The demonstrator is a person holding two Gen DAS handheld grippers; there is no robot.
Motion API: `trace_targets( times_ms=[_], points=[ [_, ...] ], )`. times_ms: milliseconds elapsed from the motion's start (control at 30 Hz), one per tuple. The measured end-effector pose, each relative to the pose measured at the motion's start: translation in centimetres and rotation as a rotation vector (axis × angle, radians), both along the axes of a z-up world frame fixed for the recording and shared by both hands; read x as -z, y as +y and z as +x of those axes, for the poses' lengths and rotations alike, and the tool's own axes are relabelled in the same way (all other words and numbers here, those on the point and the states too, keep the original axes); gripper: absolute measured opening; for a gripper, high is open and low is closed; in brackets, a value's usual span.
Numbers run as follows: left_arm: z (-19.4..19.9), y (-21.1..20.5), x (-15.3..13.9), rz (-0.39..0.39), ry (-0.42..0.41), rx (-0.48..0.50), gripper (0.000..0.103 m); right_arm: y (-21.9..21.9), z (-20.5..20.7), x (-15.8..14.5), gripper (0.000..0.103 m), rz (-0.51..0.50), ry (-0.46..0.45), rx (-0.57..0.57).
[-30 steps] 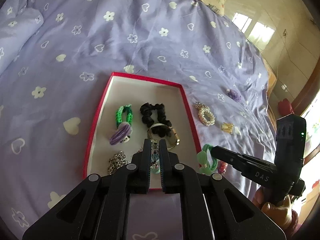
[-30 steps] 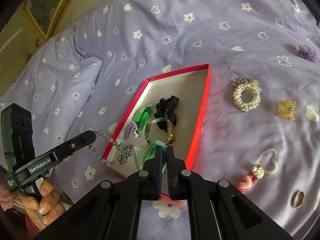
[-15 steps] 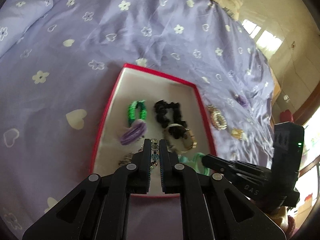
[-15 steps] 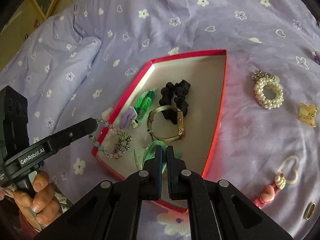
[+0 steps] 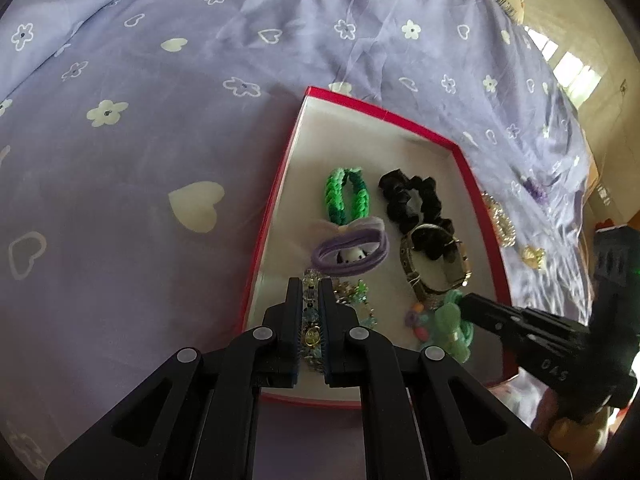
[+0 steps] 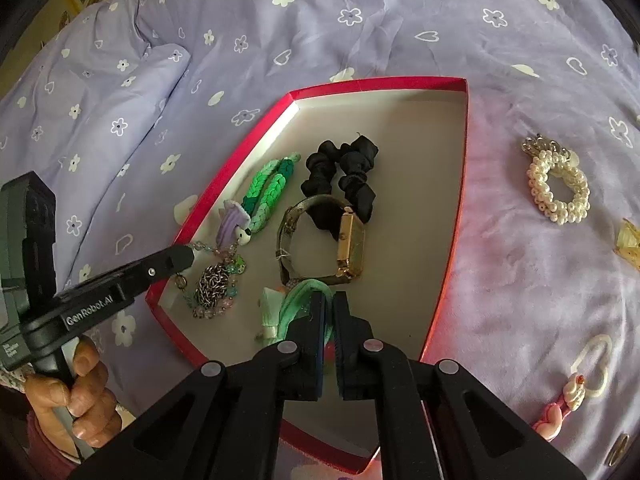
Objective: Organize jewelry
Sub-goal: 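Carry the bracelet and hair tie into the red box and open both tools, then lift both open tools away from the box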
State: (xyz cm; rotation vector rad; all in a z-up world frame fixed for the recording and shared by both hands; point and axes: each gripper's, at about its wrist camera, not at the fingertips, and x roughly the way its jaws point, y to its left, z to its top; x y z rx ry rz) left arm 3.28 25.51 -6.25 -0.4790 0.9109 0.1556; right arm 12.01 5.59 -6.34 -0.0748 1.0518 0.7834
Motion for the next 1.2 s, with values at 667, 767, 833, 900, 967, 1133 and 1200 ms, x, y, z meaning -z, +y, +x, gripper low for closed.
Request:
trace_targets(
  times_ms=[667,767,833,900,967,1133,1200],
  points=[
    [-0.6,-1.2,-1.2,0.05,0.023,-0.008,0.03,-2.0,-0.8,-1.9,0.026,0.068,-0.005,0.019],
    [-0.9,-1.6,-1.8,0.045,0.015,-0.006,0.034,-3.4,-1.2,-2.7,0.026,0.093,-0.014,0.037],
    [-1.3,-2.3,-2.4,0.049,0.002,-0.001,0.038,-4.5,-1.4,-3.3,0.028,0.107,-0.022,0.053],
    [-1.6,-2.8,-2.9,0.049,-0.011,0.004,0.043,-5.9,-1.6,-3.7,0.034,0.12,-0.032,0.073],
    [-1.9,-3.5,-3.3,0.044,-0.024,0.012,0.044,-7.4,-1.7,-4.1,0.036,0.123,-0.044,0.097],
    [-2.2,-5.3,-3.9,0.038,-0.034,0.041,0.044,-11.5,-2.1,-4.6,0.036,0.13,-0.055,0.162],
    [-2.3,-6.0,-4.2,0.036,-0.038,0.052,0.044,-13.1,-2.3,-4.6,0.036,0.131,-0.055,0.187]
  ],
)
